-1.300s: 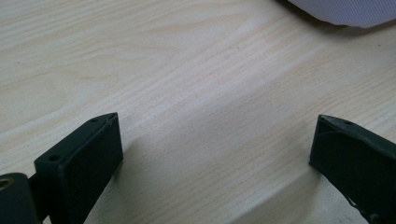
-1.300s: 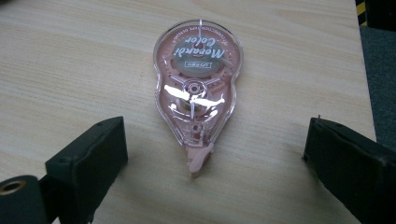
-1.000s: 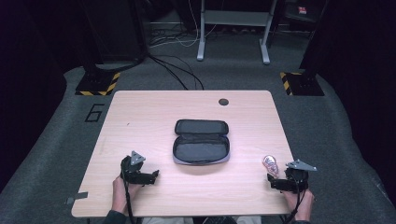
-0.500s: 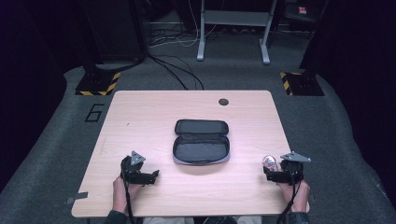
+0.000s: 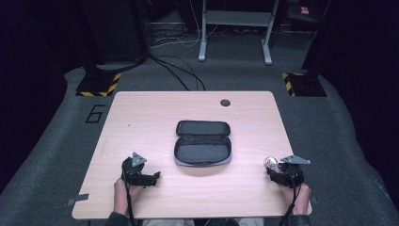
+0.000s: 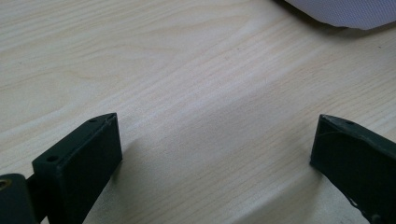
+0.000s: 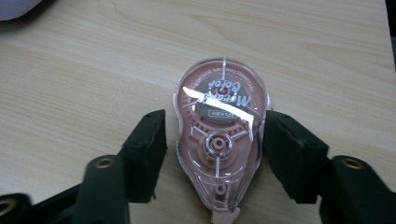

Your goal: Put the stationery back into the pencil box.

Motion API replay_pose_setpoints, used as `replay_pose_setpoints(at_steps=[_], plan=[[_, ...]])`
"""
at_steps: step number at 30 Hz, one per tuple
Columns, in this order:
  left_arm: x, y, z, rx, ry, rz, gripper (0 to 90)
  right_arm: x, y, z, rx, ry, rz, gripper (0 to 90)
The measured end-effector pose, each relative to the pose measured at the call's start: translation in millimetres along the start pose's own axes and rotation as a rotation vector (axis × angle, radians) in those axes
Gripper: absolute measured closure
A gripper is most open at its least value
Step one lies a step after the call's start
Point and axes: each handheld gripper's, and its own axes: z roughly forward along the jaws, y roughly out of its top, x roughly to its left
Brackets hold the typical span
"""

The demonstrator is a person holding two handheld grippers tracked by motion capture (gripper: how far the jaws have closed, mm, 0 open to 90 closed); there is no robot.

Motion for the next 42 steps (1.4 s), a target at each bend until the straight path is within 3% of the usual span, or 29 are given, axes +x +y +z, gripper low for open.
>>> replay_pose_setpoints(at_steps=[21, 36, 42], plan=[[-0.6, 0.8, 0.0, 0.008, -0.006, 0.003, 1.9, -0.6, 1.6, -10.2, -0.053, 0.023, 0.036, 49.7], [-0.6, 1.3, 0.0, 0.012, -0.005, 0.009, 1.9, 7.7, 16.6, -24.2, -0.102, 0.035, 0.002, 49.7], [-1.3, 1.3, 0.3, 0.003, -0.004, -0.001, 3.0, 13.2, 24.4, -25.9, -0.12, 0.06, -0.005, 49.7]])
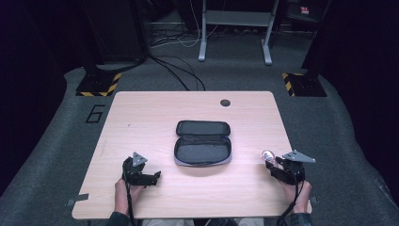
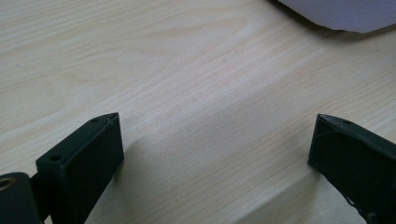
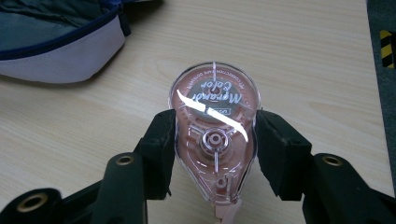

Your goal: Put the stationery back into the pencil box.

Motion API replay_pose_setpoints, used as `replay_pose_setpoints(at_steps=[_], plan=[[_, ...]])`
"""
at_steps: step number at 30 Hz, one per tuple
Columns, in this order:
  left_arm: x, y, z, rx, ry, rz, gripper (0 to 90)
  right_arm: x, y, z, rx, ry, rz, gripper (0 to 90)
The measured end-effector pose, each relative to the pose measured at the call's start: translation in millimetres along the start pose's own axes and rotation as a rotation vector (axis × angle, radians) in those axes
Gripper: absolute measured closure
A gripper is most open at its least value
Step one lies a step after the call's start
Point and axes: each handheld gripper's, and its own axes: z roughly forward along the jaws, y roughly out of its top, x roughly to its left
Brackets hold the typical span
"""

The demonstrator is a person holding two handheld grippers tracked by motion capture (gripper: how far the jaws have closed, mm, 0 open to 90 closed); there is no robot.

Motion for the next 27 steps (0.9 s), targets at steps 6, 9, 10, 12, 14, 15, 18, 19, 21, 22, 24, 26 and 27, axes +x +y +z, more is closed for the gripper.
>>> replay_pose_setpoints(at_steps=[6, 9, 10, 12, 14, 15, 18, 19, 21, 22, 24, 26, 27], plan=[[-0.1, 0.0, 0.0, 0.0, 0.001, -0.001, 3.1, 5.9, 9.6, -1.5, -0.02, 0.016, -0.026, 49.7], [0.0, 0.0, -0.1, 0.0, 0.002, -0.001, 3.2, 10.0, 14.1, -1.9, -0.017, 0.018, -0.036, 49.7], [0.0, 0.0, -0.1, 0.0, 0.003, -0.002, 3.2, 11.6, 15.3, -1.9, -0.02, 0.019, -0.036, 49.7], [0.0, -0.1, -0.1, 0.0, 0.004, -0.002, 3.2, 14.0, 17.6, -1.5, -0.021, 0.023, -0.042, 49.7], [0.0, 0.0, -0.1, 0.0, 0.004, -0.002, 3.2, 17.1, 20.1, -0.9, -0.017, 0.032, -0.044, 49.7], [0.0, 0.0, -0.1, 0.0, 0.004, -0.002, 3.2, 18.1, 21.3, -0.3, -0.025, 0.032, -0.055, 49.7], [0.0, -0.1, -0.2, 0.0, 0.004, -0.002, 3.4, 22.5, 25.4, 0.0, -0.025, 0.039, -0.062, 49.7], [0.1, -0.1, -0.2, 0.0, 0.004, -0.002, 3.4, 23.2, 26.9, 0.0, -0.026, 0.042, -0.072, 49.7], [0.0, -0.1, -0.1, 0.0, 0.005, -0.004, 3.4, 27.6, 30.7, 0.3, -0.044, 0.059, -0.073, 49.7], [0.0, -0.1, -0.2, -0.001, 0.005, -0.004, 3.4, 28.9, 32.0, -0.2, -0.04, 0.059, -0.078, 49.7], [-0.1, -0.1, -0.1, -0.001, 0.005, -0.004, 3.5, 30.1, 33.3, 0.5, -0.053, 0.059, -0.08, 49.7], [0.0, -0.1, -0.2, -0.001, 0.005, -0.004, 3.5, 32.6, 36.1, 0.3, -0.044, 0.065, -0.083, 49.7], [-0.1, -0.1, -0.1, -0.001, 0.005, -0.005, 3.5, 33.3, 37.4, 0.9, -0.051, 0.07, -0.088, 49.7]])
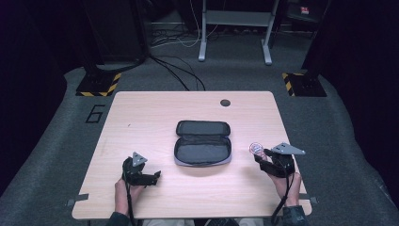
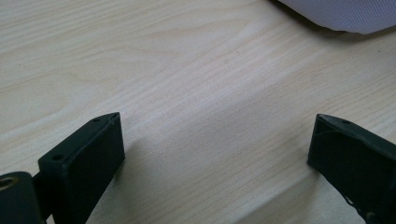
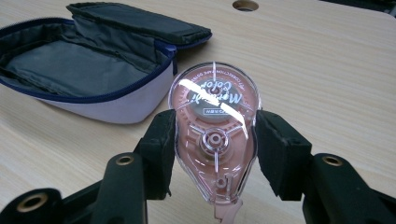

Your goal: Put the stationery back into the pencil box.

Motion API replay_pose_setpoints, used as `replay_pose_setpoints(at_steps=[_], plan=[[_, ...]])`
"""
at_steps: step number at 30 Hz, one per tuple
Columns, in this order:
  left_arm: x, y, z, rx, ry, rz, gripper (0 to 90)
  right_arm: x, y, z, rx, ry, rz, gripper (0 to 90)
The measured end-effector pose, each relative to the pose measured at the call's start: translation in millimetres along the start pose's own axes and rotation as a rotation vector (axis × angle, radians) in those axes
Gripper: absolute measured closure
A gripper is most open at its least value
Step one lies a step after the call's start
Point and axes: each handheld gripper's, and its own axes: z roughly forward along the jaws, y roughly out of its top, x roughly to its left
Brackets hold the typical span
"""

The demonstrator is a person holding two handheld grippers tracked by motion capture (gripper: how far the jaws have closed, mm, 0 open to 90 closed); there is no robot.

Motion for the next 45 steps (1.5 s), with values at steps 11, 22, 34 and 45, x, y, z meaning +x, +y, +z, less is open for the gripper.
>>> replay_pose_setpoints(at_steps=[11, 22, 34, 45], plan=[[0.0, 0.0, -0.2, 0.001, 0.0, 0.0, 3.8, 9.8, 14.5, 6.9, 0.003, 0.031, -0.021, 49.7], [0.1, 0.0, -0.2, 0.0, 0.001, -0.001, 4.1, 21.8, 29.8, 17.8, -0.007, 0.068, -0.057, 49.7], [-0.1, -0.1, -0.1, -0.005, 0.003, -0.002, 4.3, 35.5, 44.0, 30.6, -0.005, 0.107, -0.089, 49.7], [0.0, -0.1, -0.2, -0.003, 0.002, -0.001, 4.4, 45.6, 53.8, 41.4, -0.006, 0.135, -0.11, 49.6]])
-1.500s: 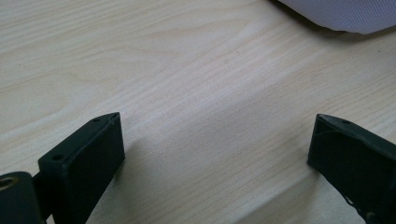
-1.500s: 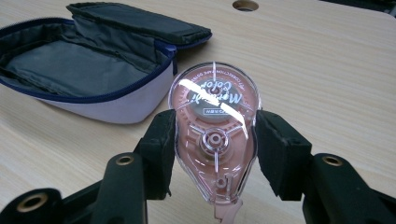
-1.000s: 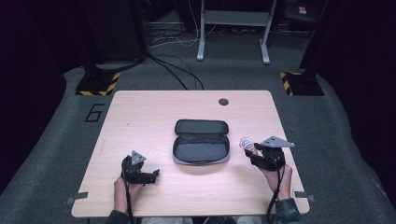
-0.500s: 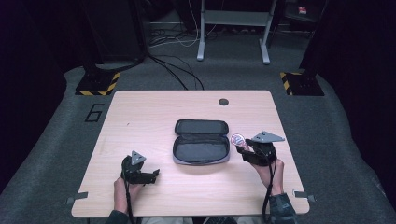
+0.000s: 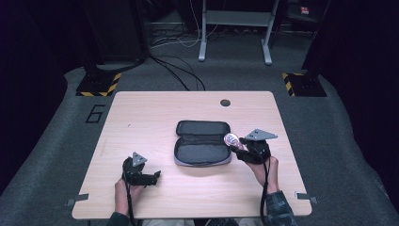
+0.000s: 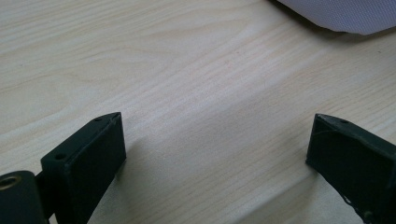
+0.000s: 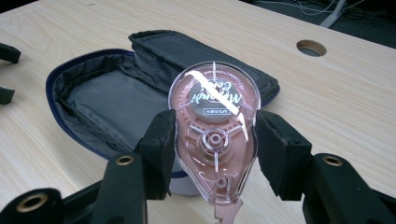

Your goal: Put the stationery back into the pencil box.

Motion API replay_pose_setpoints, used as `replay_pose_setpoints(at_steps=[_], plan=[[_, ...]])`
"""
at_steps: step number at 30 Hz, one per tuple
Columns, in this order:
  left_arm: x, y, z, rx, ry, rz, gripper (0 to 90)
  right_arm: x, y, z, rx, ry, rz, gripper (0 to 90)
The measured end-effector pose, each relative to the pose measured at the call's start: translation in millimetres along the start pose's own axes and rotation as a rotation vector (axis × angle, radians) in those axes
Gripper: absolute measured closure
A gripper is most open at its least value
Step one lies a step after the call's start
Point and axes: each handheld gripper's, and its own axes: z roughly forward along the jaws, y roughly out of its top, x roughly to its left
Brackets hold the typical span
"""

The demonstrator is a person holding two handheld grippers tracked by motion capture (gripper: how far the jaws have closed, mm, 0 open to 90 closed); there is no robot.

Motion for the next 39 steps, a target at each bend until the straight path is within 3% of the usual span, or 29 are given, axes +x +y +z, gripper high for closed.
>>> replay_pose_setpoints(at_steps=[39], plan=[[-0.1, -0.3, 0.4, -0.007, 0.004, -0.001, 4.6, 26.8, 21.8, 52.2, 0.058, 0.092, -0.032, 49.6]])
